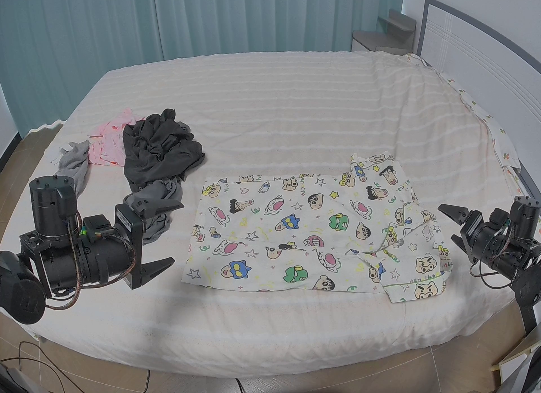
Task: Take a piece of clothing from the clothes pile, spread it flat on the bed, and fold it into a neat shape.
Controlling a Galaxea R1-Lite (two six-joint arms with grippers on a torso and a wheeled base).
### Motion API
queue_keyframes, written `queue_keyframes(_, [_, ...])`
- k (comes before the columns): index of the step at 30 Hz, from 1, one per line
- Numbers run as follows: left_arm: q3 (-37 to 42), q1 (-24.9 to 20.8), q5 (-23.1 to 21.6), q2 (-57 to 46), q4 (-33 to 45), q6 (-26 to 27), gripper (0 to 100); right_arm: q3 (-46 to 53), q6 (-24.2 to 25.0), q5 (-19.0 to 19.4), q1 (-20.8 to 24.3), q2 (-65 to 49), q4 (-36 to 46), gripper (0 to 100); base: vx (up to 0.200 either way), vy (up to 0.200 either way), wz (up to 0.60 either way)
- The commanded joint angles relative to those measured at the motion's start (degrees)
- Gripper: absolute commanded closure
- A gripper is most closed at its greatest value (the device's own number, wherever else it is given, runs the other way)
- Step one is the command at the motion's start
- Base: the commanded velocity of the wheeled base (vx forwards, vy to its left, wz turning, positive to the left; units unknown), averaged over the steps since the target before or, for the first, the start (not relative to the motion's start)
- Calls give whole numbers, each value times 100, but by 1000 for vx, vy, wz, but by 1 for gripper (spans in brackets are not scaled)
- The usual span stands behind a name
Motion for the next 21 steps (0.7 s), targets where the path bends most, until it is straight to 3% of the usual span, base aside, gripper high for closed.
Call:
queue_keyframes(1, [104, -52, -1, -5, -58, 3, 0, 44, -6, 1, 97, -263, 27, 0, 200, 0, 0])
queue_keyframes(6, [104, -87, 34, 4, -58, 12, 0, 44, -6, -8, 202, -386, 185, 0, 200, 0, 0])
queue_keyframes(15, [104, -131, 8, 83, -67, 12, 0, 53, -6, -8, 273, -448, 247, 0, 0, 0, 0])
queue_keyframes(21, [104, -158, 43, 145, -67, 12, 0, 53, -6, -8, 273, -421, 247, 0, 0, -200, 0])
